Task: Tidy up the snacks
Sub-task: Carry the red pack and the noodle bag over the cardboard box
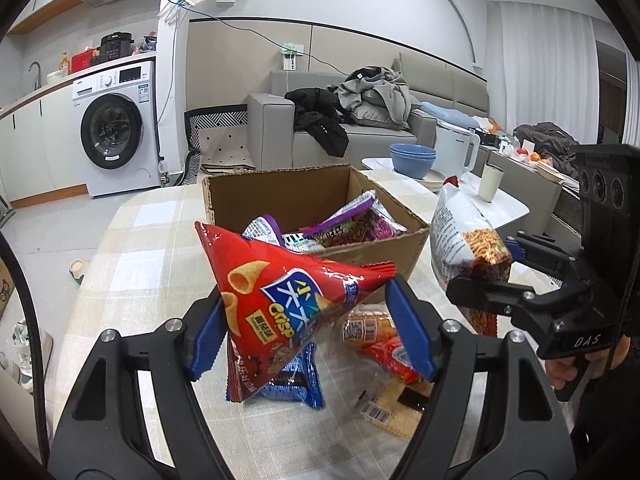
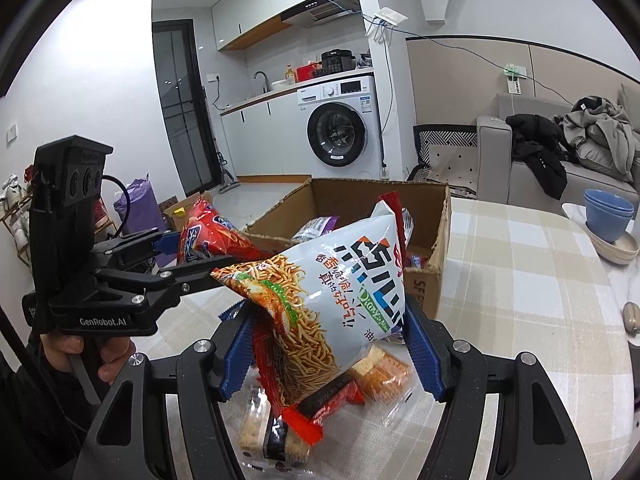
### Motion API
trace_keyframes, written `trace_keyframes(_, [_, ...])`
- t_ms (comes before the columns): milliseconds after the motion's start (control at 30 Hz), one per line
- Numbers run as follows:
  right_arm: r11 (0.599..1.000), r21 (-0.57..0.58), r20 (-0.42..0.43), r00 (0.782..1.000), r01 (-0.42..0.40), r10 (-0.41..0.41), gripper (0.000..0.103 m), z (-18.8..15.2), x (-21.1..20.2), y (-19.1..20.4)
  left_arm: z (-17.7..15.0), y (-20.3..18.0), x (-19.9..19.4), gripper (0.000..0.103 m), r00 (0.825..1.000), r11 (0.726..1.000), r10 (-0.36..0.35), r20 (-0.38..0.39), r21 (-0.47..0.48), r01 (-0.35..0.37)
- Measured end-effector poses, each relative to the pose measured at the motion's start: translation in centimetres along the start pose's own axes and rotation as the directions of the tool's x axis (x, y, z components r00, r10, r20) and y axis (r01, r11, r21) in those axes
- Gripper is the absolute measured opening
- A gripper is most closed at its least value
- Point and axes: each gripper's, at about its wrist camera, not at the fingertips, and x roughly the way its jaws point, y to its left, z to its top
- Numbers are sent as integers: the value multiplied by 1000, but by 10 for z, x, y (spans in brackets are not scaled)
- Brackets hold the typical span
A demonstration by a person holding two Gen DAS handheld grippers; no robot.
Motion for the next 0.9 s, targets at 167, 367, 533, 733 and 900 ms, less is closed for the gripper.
trace_keyframes(167, [1000,7,16,1000,8,-8,69,10,4,-1,8,3,1,67,1000,1000,9,3,-8,-9])
trace_keyframes(367, [1000,7,18,1000,11,-11,69,17,12,1,12,4,14,61,1000,1000,11,-15,-11,-11])
trace_keyframes(533, [1000,3,19,1000,13,-13,69,19,15,0,17,2,15,58,1000,1000,14,-2,-15,-14])
trace_keyframes(733, [999,1,27,999,33,-33,69,31,22,-6,32,5,16,58,999,999,24,33,-34,-23])
trace_keyframes(900, [998,-14,43,997,62,-61,69,38,30,-6,46,8,22,58,998,999,35,60,-44,-32])
